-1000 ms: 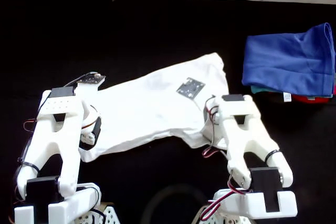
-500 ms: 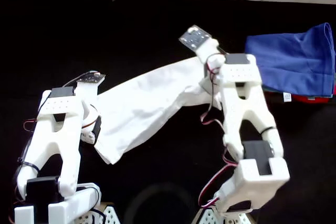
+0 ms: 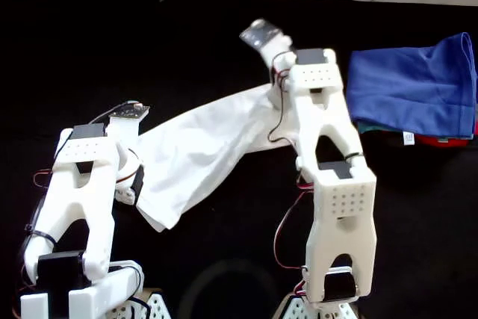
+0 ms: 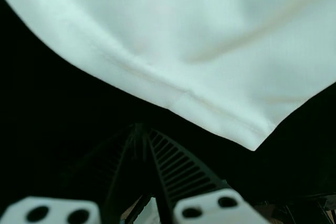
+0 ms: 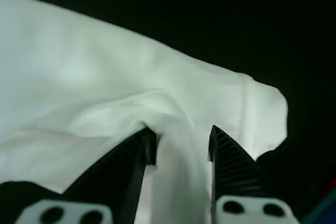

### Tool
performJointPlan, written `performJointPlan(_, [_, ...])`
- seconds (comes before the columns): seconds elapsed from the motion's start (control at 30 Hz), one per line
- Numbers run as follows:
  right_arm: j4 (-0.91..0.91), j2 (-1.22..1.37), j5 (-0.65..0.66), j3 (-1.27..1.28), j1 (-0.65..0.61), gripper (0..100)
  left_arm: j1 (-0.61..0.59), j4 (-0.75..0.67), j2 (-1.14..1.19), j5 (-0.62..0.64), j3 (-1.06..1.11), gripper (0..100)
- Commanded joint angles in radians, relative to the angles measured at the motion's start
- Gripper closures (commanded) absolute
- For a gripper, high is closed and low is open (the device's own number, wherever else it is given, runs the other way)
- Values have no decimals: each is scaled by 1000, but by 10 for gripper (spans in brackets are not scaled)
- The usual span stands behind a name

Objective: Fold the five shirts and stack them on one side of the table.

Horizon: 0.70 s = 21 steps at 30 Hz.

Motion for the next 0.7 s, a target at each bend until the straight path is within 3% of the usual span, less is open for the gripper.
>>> performJointPlan(0.0, [38, 18, -192, -222, 53, 833, -5, -2, 2, 3, -31, 991])
performJointPlan(0.37, [481, 24, -207, -555, 13, 848, -4, 0, -7, 5, -39, 991])
performJointPlan(0.47, [521, 19, -213, -573, -64, 985, -16, 0, -7, 5, -61, 991])
performJointPlan(0.67, [516, 71, -273, -535, -266, 992, -150, 44, -8, 6, -163, 991])
